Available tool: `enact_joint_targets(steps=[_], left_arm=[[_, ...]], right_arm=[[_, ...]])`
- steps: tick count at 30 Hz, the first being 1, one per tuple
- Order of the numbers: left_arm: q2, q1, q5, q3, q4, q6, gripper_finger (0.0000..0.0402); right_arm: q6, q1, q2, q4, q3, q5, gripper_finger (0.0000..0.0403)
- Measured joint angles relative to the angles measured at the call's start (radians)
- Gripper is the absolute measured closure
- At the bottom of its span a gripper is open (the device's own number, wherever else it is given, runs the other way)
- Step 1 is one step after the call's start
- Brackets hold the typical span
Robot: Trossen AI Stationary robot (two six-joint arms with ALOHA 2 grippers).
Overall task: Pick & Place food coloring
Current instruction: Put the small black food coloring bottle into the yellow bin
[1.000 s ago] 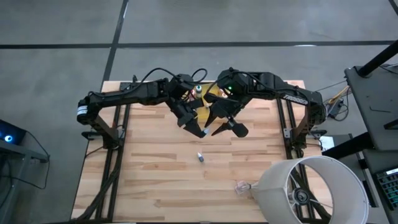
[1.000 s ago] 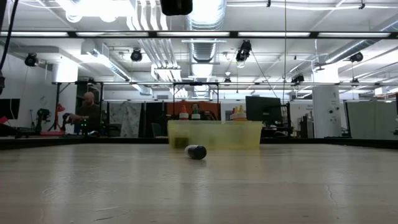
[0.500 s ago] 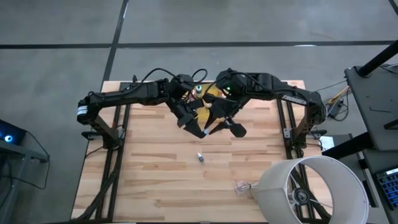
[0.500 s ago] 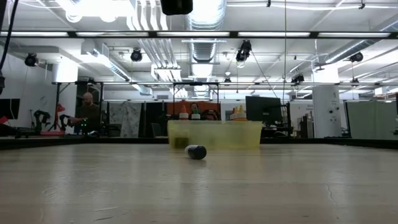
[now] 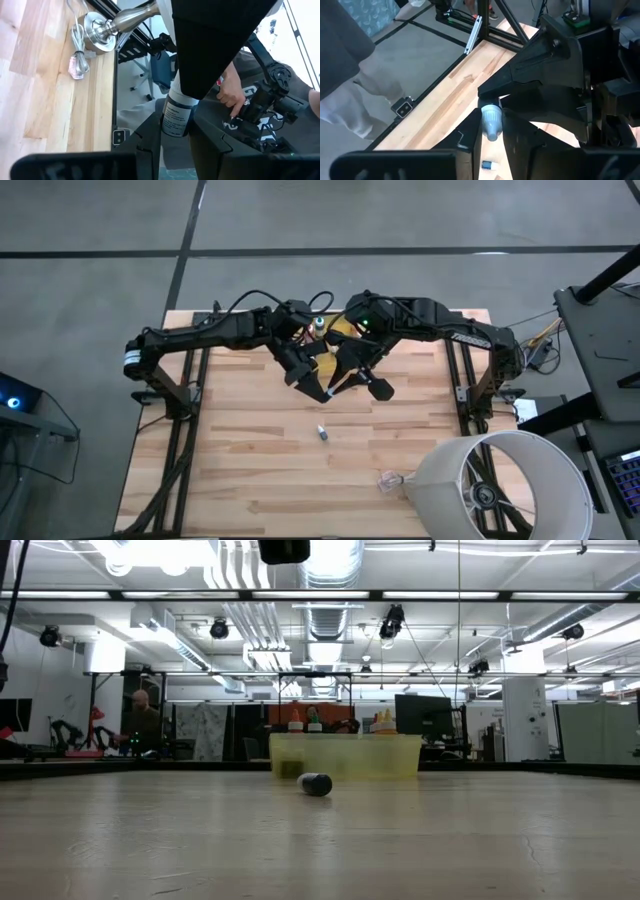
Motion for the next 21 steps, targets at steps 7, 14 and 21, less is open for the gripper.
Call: enact_joint_targets(steps=[7, 14, 21], left_arm=[[0.0, 0.0, 0.002, 0.0, 0.003, 0.006, 0.0339], [0.0, 0.0, 0.007, 0.0, 0.005, 0.017, 0.0339], [0.0, 0.0, 0.007, 0.0, 0.012, 0.015, 0.0304]], right_arm=[[0.0, 0.0, 0.0, 0.001, 0.0, -0.002, 0.0345], [0.003, 0.0, 0.0, 0.002, 0.0, -0.002, 0.0346], [0.003, 0.0, 0.0, 0.001, 0.002, 0.0, 0.0346]])
